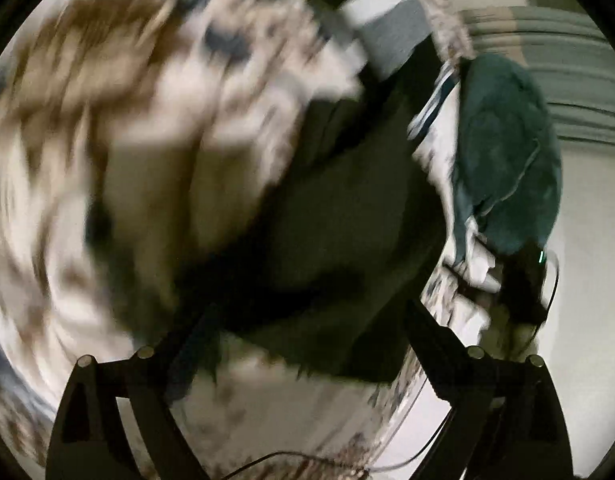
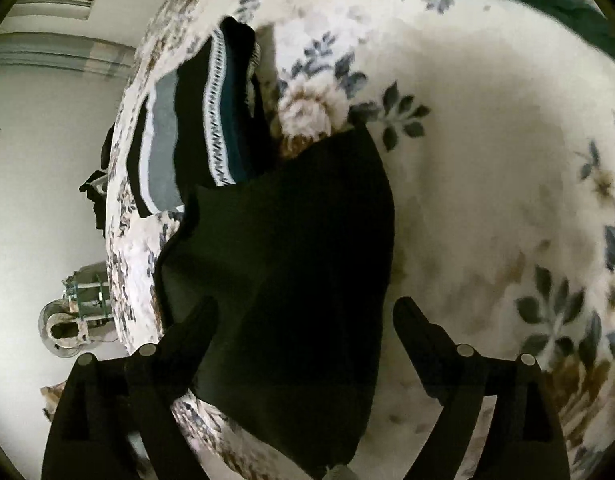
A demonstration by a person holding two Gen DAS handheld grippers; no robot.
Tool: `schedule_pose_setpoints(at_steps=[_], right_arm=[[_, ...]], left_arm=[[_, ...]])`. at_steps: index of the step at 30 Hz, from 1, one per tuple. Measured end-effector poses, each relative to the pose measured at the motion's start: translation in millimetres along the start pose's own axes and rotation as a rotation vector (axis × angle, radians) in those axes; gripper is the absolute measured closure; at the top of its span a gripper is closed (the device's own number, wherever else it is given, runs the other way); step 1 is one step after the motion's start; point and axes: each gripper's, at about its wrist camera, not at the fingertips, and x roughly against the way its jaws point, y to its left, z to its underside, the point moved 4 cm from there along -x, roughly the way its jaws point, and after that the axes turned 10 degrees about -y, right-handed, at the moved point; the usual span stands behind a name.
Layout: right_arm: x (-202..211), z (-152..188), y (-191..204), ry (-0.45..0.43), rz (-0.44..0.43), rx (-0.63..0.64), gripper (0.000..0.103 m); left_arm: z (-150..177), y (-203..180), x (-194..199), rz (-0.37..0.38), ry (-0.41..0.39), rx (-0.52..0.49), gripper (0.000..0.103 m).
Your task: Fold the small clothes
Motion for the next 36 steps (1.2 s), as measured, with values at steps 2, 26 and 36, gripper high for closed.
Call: schedule_pose_setpoints(at_steps=[2,26,36], right_arm=[[-19.0,-7.1,-7.6,0.043,-0.025,-0.019,0.013],[-48.3,29.7,-23.2,0.006,-0.029,-0.178,0.087],[32.0,227.0,-58.2,0.038,-0.028,-0.479,0.091]], left_arm=[[29.2,2.7,-19.5,-0.002,0.044,0.017,0.010],[-8.4,-21.0,-71.9,0.149,-0.023,0.172,0.050],[-22.4,-60.0,-74.8,0.049,0.293,-0.208,0.050]])
